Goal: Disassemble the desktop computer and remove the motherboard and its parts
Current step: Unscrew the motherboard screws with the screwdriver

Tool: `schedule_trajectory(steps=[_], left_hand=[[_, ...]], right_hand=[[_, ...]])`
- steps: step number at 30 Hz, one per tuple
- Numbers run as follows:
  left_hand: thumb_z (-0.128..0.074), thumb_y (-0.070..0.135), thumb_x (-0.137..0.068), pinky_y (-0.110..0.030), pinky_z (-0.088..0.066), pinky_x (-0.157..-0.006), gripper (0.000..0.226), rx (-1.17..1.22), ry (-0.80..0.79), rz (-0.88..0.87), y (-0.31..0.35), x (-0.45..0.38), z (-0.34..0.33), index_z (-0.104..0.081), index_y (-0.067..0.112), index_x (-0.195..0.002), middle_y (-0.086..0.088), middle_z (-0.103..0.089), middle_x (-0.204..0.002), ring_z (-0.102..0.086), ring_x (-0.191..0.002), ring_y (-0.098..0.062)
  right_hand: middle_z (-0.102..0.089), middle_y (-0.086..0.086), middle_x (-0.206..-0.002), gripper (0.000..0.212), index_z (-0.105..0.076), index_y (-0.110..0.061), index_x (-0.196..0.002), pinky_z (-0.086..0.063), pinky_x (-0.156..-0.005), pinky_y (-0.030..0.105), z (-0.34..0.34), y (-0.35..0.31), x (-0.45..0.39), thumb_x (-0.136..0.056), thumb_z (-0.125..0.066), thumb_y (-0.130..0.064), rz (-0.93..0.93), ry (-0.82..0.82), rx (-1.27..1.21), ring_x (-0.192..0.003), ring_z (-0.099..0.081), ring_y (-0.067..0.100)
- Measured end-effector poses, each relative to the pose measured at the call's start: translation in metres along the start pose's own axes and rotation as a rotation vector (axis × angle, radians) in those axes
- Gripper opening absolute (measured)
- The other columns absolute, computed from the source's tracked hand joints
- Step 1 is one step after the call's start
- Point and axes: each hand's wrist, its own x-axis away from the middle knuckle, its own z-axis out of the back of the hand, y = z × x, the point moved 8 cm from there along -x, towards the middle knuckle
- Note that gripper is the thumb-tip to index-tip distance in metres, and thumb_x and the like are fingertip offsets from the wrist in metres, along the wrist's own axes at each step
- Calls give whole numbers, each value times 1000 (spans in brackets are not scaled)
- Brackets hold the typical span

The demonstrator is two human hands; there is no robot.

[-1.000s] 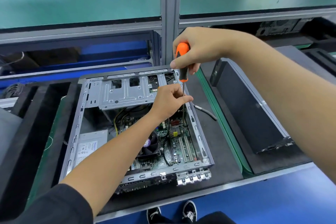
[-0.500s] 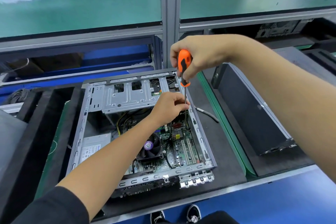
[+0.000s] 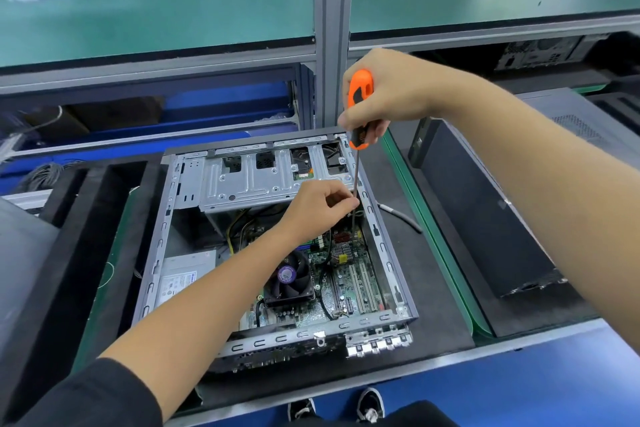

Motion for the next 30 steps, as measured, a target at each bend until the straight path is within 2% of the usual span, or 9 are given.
schedule_trajectory(steps=[4,6,9,12,16,20,23,27,30], left_hand=[[-66,24,-89,-13,-37,-51,19,-91,-29,5,-10,8,1,-72,13,-76,1,-64,-61,-49,-48,-4],[-63,25,-91,-16,-36,-50,21,-220,-124,-33,-12,11,-8,-71,12,-77,1,-66,-64,-51,-50,-10],[-59,27,-92,-28,-48,-61,19,-452,-345,4,-28,16,-35,-70,12,-90,-4,-70,-79,-62,-67,-17],[-57,18,-90,-39,-54,-77,20,-564,-440,102,-47,17,-54,-68,10,-104,-9,-71,-97,-64,-89,-27],[-55,10,-88,-42,-54,-79,21,-648,-432,110,-52,6,-66,-70,11,-103,-12,-70,-100,-63,-94,-32],[-61,21,-87,-40,-54,-80,24,-681,-416,119,-58,1,-80,-71,16,-109,-10,-70,-104,-64,-96,-31],[-67,25,-84,-34,-53,-77,22,-628,-391,163,-67,-2,-83,-73,21,-105,-4,-71,-102,-65,-96,-24],[-71,25,-81,-33,-48,-81,17,-576,-346,194,-72,-5,-86,-75,21,-97,0,-72,-98,-64,-95,-21],[-69,22,-81,-32,-52,-74,17,-590,-327,199,-73,-5,-88,-74,19,-97,-3,-72,-96,-65,-92,-24]], right_hand=[[-70,20,-75,31,-59,4,-84,-59,-51,29,6,-3,-1,-78,-77,-20,18,26,15,-57,-72,22],[-70,21,-75,33,-59,5,-85,-60,-52,31,7,-4,-2,-78,-77,-21,23,30,31,-56,-72,22],[-70,21,-76,32,-61,4,-87,-61,-59,39,6,-5,-3,-77,-76,-22,27,30,70,-56,-71,20],[-69,23,-78,34,-60,6,-87,-60,-64,48,3,-6,-3,-75,-75,-23,32,33,114,-58,-70,25],[-68,24,-77,36,-59,8,-86,-58,-63,47,2,-7,-1,-74,-74,-23,34,47,148,-58,-67,28],[-68,20,-76,34,-61,6,-84,-56,-58,41,0,-8,1,-74,-74,-23,49,53,173,-54,-66,20],[-68,18,-76,31,-62,4,-82,-53,-55,37,-4,-7,2,-74,-73,-24,57,57,205,-49,-58,11],[-68,13,-73,30,-62,-1,-80,-51,-51,28,-6,1,4,-74,-75,-26,39,59,206,-53,-62,12],[-68,11,-73,29,-62,-4,-80,-51,-49,26,-2,3,3,-72,-75,-29,31,60,183,-56,-66,12]])
